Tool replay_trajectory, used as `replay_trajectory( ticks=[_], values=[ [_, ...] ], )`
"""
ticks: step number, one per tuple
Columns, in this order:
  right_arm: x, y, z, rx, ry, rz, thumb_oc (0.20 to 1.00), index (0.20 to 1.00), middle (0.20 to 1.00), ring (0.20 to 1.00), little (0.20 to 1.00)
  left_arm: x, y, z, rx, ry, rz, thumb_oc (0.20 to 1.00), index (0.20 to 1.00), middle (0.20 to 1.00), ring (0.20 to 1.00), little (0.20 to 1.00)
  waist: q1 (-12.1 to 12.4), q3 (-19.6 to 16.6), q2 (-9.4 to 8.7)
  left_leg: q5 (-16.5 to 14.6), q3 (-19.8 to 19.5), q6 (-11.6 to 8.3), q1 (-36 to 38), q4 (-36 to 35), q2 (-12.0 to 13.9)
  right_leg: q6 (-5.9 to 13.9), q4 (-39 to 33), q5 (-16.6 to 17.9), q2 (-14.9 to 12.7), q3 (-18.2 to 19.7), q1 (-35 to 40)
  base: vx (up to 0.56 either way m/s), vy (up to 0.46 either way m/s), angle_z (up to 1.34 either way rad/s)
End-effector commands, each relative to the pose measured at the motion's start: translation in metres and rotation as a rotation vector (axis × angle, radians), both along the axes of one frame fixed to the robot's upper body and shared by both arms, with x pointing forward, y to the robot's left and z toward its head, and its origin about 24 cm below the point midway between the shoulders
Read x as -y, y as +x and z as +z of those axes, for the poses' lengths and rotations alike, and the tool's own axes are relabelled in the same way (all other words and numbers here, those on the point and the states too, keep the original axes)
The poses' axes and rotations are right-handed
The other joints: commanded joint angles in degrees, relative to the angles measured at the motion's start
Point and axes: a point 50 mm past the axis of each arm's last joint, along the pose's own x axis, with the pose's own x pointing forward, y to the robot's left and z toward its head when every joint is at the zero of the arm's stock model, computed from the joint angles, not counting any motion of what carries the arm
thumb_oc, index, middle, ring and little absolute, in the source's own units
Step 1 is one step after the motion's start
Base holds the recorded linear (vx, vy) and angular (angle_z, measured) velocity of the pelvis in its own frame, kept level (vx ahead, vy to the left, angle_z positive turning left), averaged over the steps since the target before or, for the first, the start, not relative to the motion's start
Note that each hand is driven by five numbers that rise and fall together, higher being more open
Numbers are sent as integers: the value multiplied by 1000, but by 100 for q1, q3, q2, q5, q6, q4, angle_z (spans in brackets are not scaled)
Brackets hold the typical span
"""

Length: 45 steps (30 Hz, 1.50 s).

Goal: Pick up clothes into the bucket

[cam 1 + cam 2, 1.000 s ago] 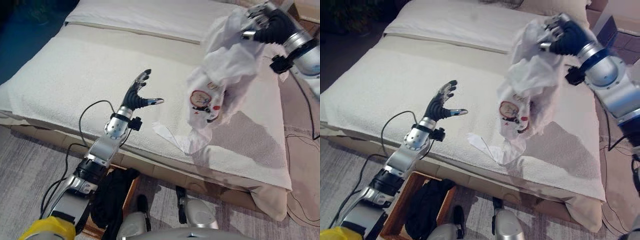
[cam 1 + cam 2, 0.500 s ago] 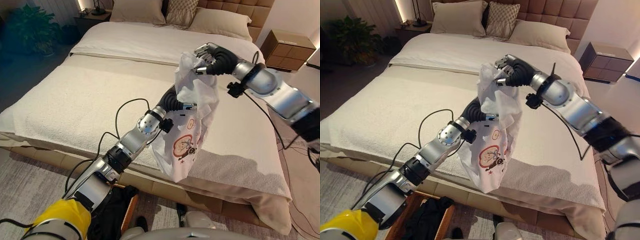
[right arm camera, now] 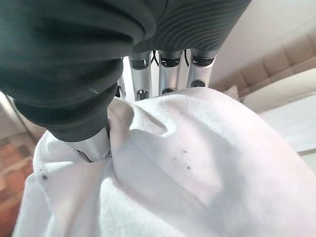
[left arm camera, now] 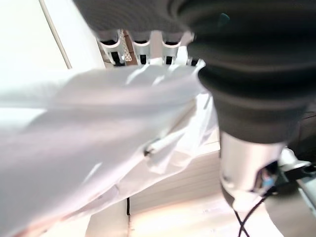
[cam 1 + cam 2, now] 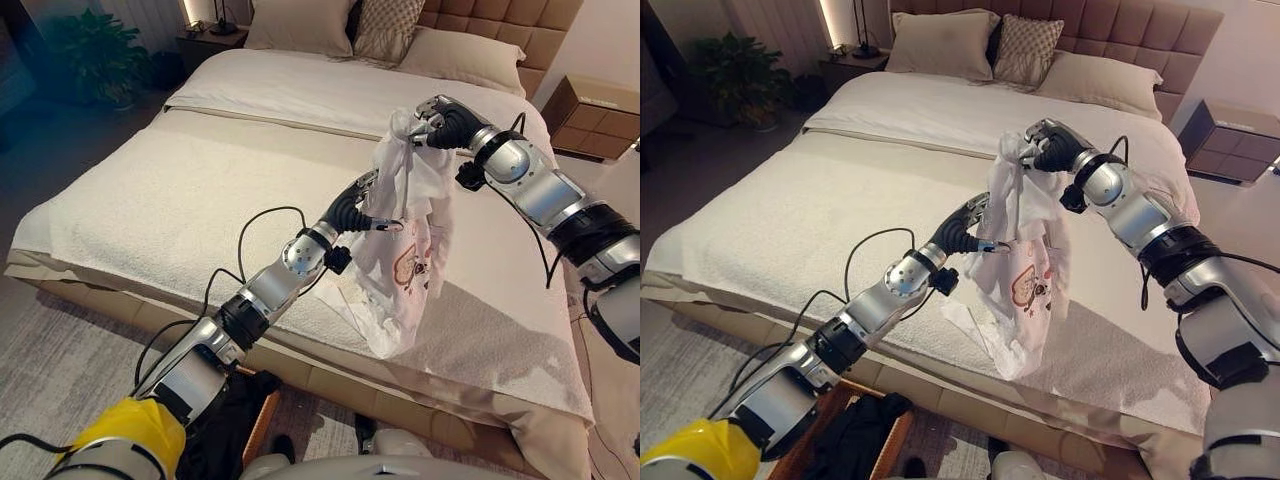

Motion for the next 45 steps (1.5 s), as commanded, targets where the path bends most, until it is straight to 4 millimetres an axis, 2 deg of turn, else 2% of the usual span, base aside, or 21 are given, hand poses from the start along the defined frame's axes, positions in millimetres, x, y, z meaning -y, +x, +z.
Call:
replay_trajectory(
  ticks=[1,6,10,11,12,17,18,19,20,27,33,37,38,39,40,41,43,45],
  values=[
    [5,0,95,358,112,-106,200,200,200,200,200,-2,-1,5,58,-6,10,1000,1000,1000,1000,1000,128,-182,-278,-331,-204,-212,-344,395,29,393,615,-781,-303,-127,221,0,0,0],
    [21,-4,100,496,192,-223,200,200,200,200,200,-14,-7,-5,33,-25,44,1000,1000,1000,1000,1000,219,-92,-249,-334,-272,-190,-445,436,2,385,615,-799,-315,-186,191,-13,3,5],
    [31,-2,92,467,170,-271,200,200,200,200,200,-25,-11,-16,1,-25,71,1000,1000,1000,1000,1000,307,4,-282,-328,-317,-188,-539,492,-9,376,646,-810,-326,-234,150,-32,-5,9],
    [34,0,89,440,149,-283,617,617,617,617,617,-27,-12,-18,-6,-21,75,1000,1000,1000,1000,1000,321,20,-294,-321,-328,-191,-566,501,-15,373,659,-812,-324,-241,130,-30,-6,6],
    [34,2,86,411,111,-281,1000,1000,1000,1000,1000,-30,-14,-21,-16,-17,76,1000,1000,1000,1000,1000,333,42,-310,-316,-332,-199,-586,517,-14,369,673,-817,-325,-254,117,-28,-7,7],
    [44,6,85,347,83,-319,1000,1000,1000,1000,1000,-38,-16,-25,-22,-2,87,1000,1000,1000,1000,1000,364,152,-328,-302,-364,-214,-677,573,-27,364,746,-816,-326,-288,25,-26,-1,8],
    [43,5,87,349,77,-315,868,868,868,868,868,-41,-17,-25,-22,-3,94,1000,1000,1000,1000,1000,363,180,-330,-298,-370,-216,-697,584,-28,365,763,-815,-325,-288,-2,-24,5,6],
    [44,5,88,348,73,-316,401,401,401,401,401,-42,-17,-25,-22,-1,98,1000,1000,1000,1000,1000,366,192,-329,-297,-377,-216,-707,587,-27,365,773,-816,-324,-287,-19,-8,6,4],
    [45,5,87,339,61,-315,200,200,200,200,200,-45,-17,-28,-28,7,105,1000,1000,1000,1000,1000,364,202,-331,-298,-382,-217,-725,602,-27,368,796,-816,-325,-285,-47,0,0,0],
    [47,2,93,339,78,-289,200,200,200,200,200,-51,-17,-31,-39,13,122,1000,1000,1000,1000,1000,349,252,-341,-296,-402,-217,-797,645,-28,368,880,-849,-328,-269,-138,0,0,0],
    [50,1,96,316,28,-287,200,200,200,200,200,-54,-18,-36,-51,26,129,1000,1000,1000,1000,1000,343,297,-361,-292,-401,-215,-807,638,-27,359,949,-866,-334,-249,-195,0,0,0],
    [49,2,94,303,21,-283,200,200,200,200,200,-55,-18,-38,-57,33,136,1000,1000,1000,1000,1000,343,336,-360,-292,-403,-217,-841,656,-25,358,995,-865,-339,-234,-260,-15,0,0],
    [50,2,90,296,22,-285,200,200,200,200,200,-57,-17,-38,-56,35,143,1000,1000,1000,1000,1000,355,441,-351,-279,-424,-211,-925,695,-27,355,1053,-860,-346,-220,-360,-100,0,0],
    [51,3,88,290,17,-286,304,304,304,304,304,-58,-17,-37,-50,40,150,1000,1000,1000,1000,1000,371,514,-340,-265,-439,-208,-984,714,-27,354,1085,-856,-352,-216,-428,-140,1,0],
    [53,2,87,287,10,-289,529,529,529,529,529,-61,-16,-37,-44,49,156,1000,1000,1000,1000,1000,381,584,-329,-252,-447,-206,-1052,741,-26,348,1131,-853,-364,-216,-498,-119,-1,0],
    [56,2,84,274,-8,-304,1000,1000,1000,1000,1000,-64,-16,-37,-34,67,163,1000,1000,1000,1000,1000,403,652,-319,-237,-470,-201,-1146,787,-36,340,1199,-856,-380,-213,-589,-79,0,2],
    [63,2,77,250,-24,-326,1000,1000,1000,1000,1000,-68,-17,-40,-34,83,177,1000,1000,1000,1000,1000,425,717,-301,-214,-477,-198,-1204,802,-37,335,1237,-852,-395,-232,-651,-53,-7,4],
    [78,1,60,208,-32,-381,1000,1000,1000,1000,1000,-85,-22,-49,-34,129,240,1000,1000,1000,1000,1000,500,860,-252,-177,-514,-179,-1322,836,-58,329,1307,-843,-425,-257,-755,-41,-13,5]
  ],
)
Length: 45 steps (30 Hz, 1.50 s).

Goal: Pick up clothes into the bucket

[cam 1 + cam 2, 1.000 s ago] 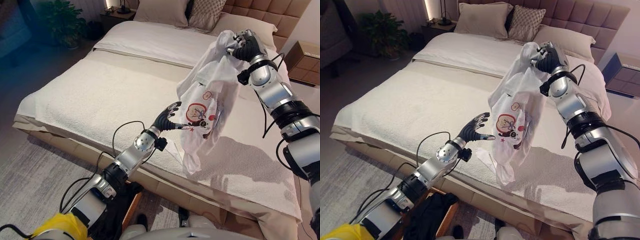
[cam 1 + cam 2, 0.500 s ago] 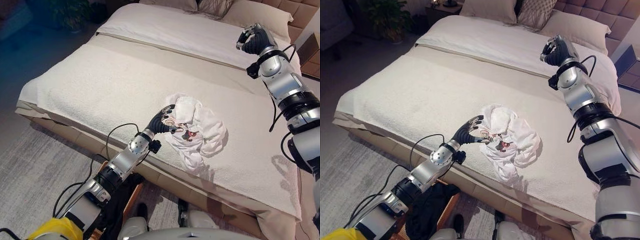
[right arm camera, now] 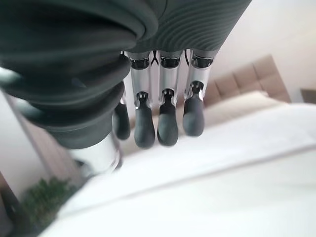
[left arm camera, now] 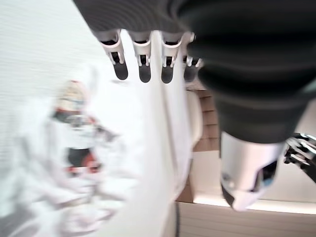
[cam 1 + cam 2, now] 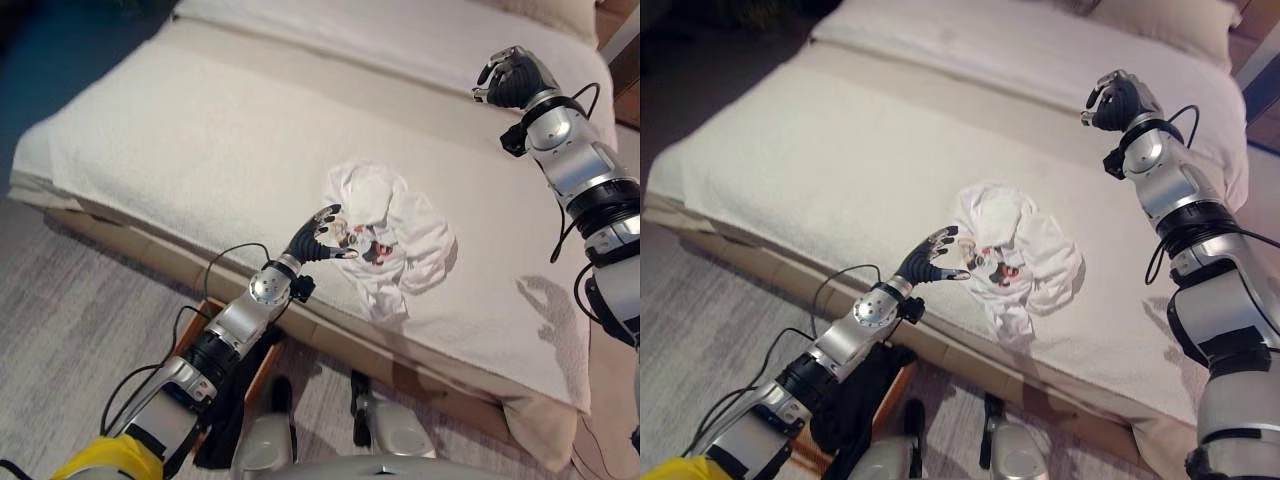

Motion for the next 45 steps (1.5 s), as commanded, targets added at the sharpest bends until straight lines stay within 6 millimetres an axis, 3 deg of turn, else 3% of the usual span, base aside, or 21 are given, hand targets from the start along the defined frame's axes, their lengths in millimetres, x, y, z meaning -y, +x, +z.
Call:
replay_trajectory(
  ticks=[1,6,11,14,17,20,28,34,35,36,37,45],
  values=[
    [21,-8,18,50,-61,-65,1000,1000,1000,1000,1000,-23,-8,4,92,39,73,1000,1000,1000,1000,1000,195,-148,-125,-181,-239,-160,-485,450,6,294,1060,-812,-347,-5,-121,-17,-3,4],
    [43,-16,-18,3,-22,-124,1000,1000,1000,1000,1000,-72,-32,-38,-25,136,245,1000,1000,1000,1000,1000,327,83,1,-171,-277,-117,-759,599,-31,293,1259,-847,-447,-44,-358,-8,-1,8],
    [70,-34,-57,-13,40,-216,1000,1000,1000,1000,1000,-127,-81,-86,-211,170,489,1000,1000,1000,1000,1000,518,394,190,-207,-386,-104,-1105,858,-117,271,1518,-942,-543,-111,-627,-9,-5,11],
    [79,-42,-74,-19,79,-256,1000,1000,1000,1000,1000,-150,-102,-108,-305,182,632,1000,1000,1000,1000,1000,609,542,275,-197,-436,-95,-1260,923,-160,258,1611,-963,-599,-155,-768,-10,-24,23],
    [83,-46,-83,-27,101,-282,1000,1000,1000,1000,1000,-155,-107,-114,-333,173,689,1000,1000,1000,1000,1000,637,577,319,-148,-458,-98,-1377,904,-176,255,1630,-945,-623,-165,-898,-8,-22,9],
    [100,-53,-95,-48,136,-376,1000,1000,1000,1000,1000,-161,-120,-127,-391,171,757,1000,1000,1000,1000,1000,700,781,433,-118,-492,-101,-1532,914,-193,233,1774,-1009,-651,-175,-1099,-21,-21,13],
    [134,-71,-107,-30,232,-567,1000,1000,1000,1000,1000,-146,-111,-129,-376,137,750,1000,1000,1000,1000,1000,655,1139,627,36,-575,-104,-1885,868,-269,206,2066,-1074,-744,-210,-1566,-37,-11,7],
    [150,-80,-106,-20,264,-655,1000,1000,1000,1000,1000,-125,-99,-127,-349,114,690,1000,1000,1000,1000,1000,613,1163,726,141,-579,-108,-2221,798,-275,228,2168,-1050,-785,-215,-2004,-16,-2,7],
    [152,-80,-105,-21,260,-664,551,551,551,551,551,-123,-98,-126,-344,117,680,1000,1000,1000,1000,1000,606,1163,740,156,-565,-112,-2260,781,-277,231,2170,-1048,-784,-211,-2051,0,0,0],
    [153,-80,-102,-16,251,-667,341,341,341,341,341,-121,-95,-125,-335,117,668,1000,1000,1000,1000,1000,605,1163,749,168,-566,-118,-2282,757,-275,237,2167,-1047,-784,-204,-2096,0,0,0],
    [153,-80,-100,-11,244,-669,200,200,200,200,200,-118,-94,-124,-330,115,663,1000,1000,1000,1000,1000,598,1163,754,178,-564,-120,-2323,749,-275,242,2178,-1043,-789,-202,-2150,0,0,0],
    [145,-69,-81,33,210,-639,200,200,200,200,200,-104,-86,-124,-312,118,621,1000,1000,1000,1000,1000,562,1163,715,206,-566,-113,-2434,703,-264,283,2162,-983,-774,-154,-2302,0,0,0]
  ],
)
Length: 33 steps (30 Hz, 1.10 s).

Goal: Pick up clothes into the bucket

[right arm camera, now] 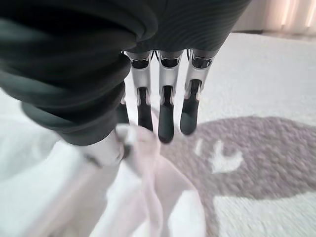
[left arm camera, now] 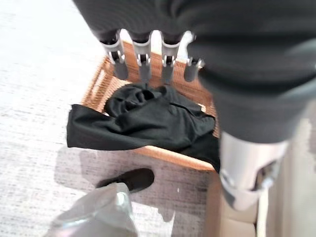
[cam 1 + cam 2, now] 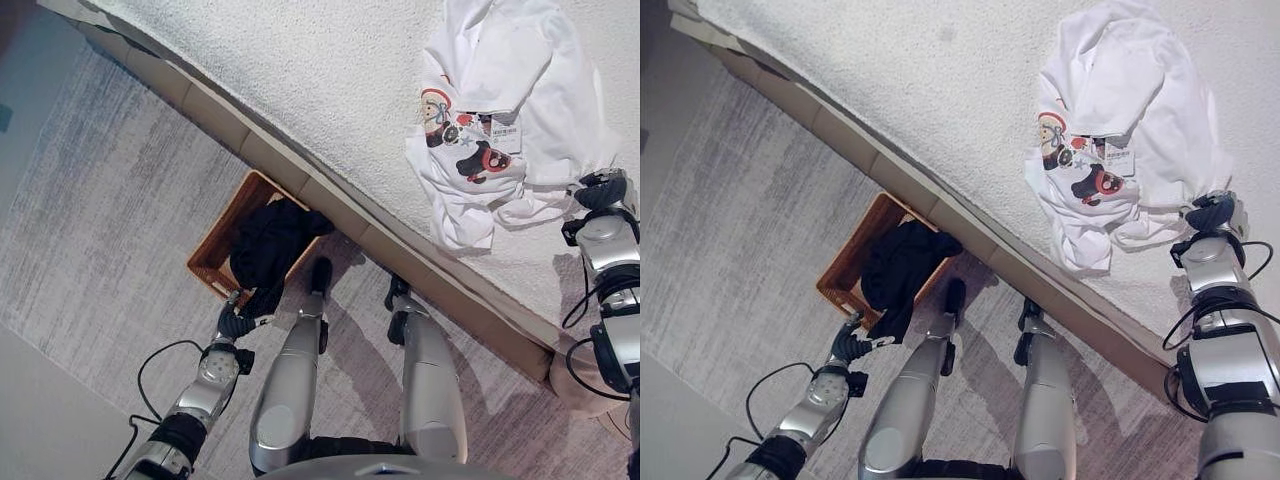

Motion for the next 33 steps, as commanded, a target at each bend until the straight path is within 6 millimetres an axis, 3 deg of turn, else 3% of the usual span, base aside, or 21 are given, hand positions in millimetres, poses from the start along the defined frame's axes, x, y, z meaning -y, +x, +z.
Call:
replay_trajectory(
  ticks=[1,7,15,18,22,25,26,33],
  values=[
    [18,-6,35,63,-108,-44,200,200,200,200,200,-4,-9,-4,6,12,26,1000,1000,1000,1000,1000,-86,-51,5,-59,-16,-119,-199,131,67,427,295,-336,-226,182,261,0,0,0],
    [8,1,48,131,-124,-17,200,200,200,200,200,2,-4,-2,21,11,14,1000,1000,1000,1000,1000,-102,-51,-35,-41,-36,-123,-188,91,74,447,267,-313,-229,195,255,0,0,0],
    [-18,10,92,367,-179,100,200,200,200,200,200,-1,-1,0,32,21,31,1000,1000,1000,1000,1000,-167,-51,-231,-134,6,-115,-66,188,51,489,215,-238,-234,272,382,-5,12,0],
    [-22,7,105,432,-193,118,200,200,200,200,200,-4,0,-1,26,31,35,1000,1000,1000,1000,1000,-183,-51,-305,-177,18,-115,45,220,56,502,191,-229,-245,286,517,-1,19,-5],
    [-25,-8,143,575,-299,138,200,200,200,200,200,-11,4,6,50,41,38,1000,1000,1000,1000,1000,-228,-67,-460,-319,86,-102,472,284,50,547,134,-219,-285,302,1014,12,45,-7],
    [-28,-17,159,653,-329,153,200,200,200,200,200,-14,5,11,72,36,40,1000,1000,1000,1000,1000,-260,-189,-536,-487,175,-62,629,446,44,564,95,-193,-311,350,1234,52,77,-6],
    [-35,-24,176,725,-359,180,200,200,200,200,200,-17,8,16,96,35,49,1000,1000,1000,1000,1000,-285,-314,-605,-588,256,-42,769,521,63,585,24,-175,-258,409,1383,31,73,-12],
    [-47,-31,190,766,-418,241,200,200,200,200,200,-24,11,33,168,24,30,1000,1000,1000,1000,1000,-346,-821,-782,-800,523,-5,1286,536,188,637,-325,-105,-67,607,1877,107,42,-33]
  ],
)
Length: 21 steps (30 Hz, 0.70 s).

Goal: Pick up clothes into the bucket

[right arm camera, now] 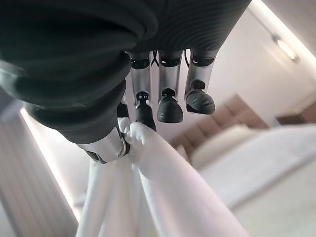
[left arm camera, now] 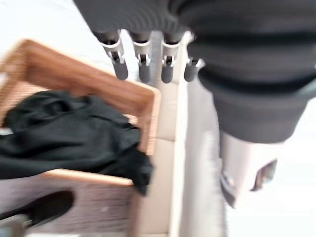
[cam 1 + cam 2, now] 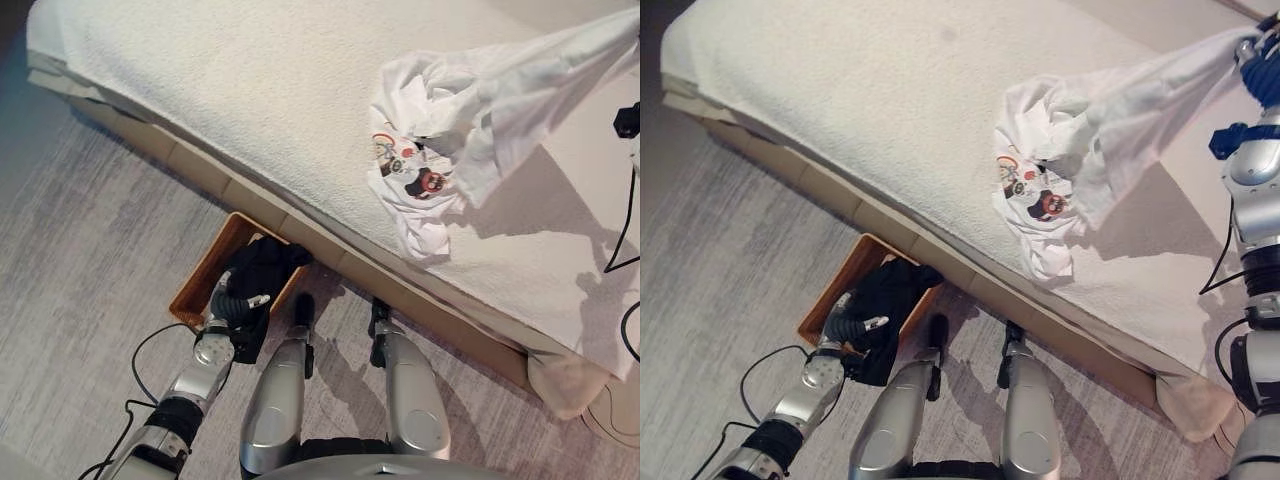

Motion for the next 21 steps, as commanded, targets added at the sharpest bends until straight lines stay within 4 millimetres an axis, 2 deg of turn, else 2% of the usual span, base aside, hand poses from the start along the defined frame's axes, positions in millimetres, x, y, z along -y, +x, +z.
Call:
replay_trajectory(
  ticks=[1,7,10,16,21],
  values=[
    [-4,-16,27,104,-107,-3,200,200,200,200,200,-11,-10,9,62,9,-14,1000,1000,1000,1000,1000,-38,-952,-298,-548,-75,-202,-4,407,166,408,483,-455,-243,101,432,94,6,-39],
    [-7,-20,37,115,-140,3,200,200,200,200,200,-7,-4,25,131,-38,-42,1000,1000,1000,1000,1000,-77,-1322,-392,-622,8,-222,393,270,225,414,217,-490,-141,136,812,116,-13,-25],
    [-15,-24,59,153,-179,17,200,200,200,200,200,9,9,57,253,-81,-134,1000,1000,1000,1000,1000,-129,-1757,-483,-649,88,-267,745,34,300,419,-19,-506,-59,89,1151,121,-22,-8],
    [-25,-22,72,163,-197,53,200,200,200,200,200,23,18,74,307,-114,-207,1000,1000,1000,1000,1000,-209,-2063,-546,-645,137,-292,987,-155,351,413,-201,-511,-10,46,1400,85,-18,-7],
    [-46,-17,90,156,-241,108,200,200,200,200,200,53,31,106,406,-137,-371,1000,1000,1000,1000,1000,-323,-2406,-586,-625,190,-323,1263,-394,386,405,-374,-509,21,18,1652,69,-5,-2]
  ],
)
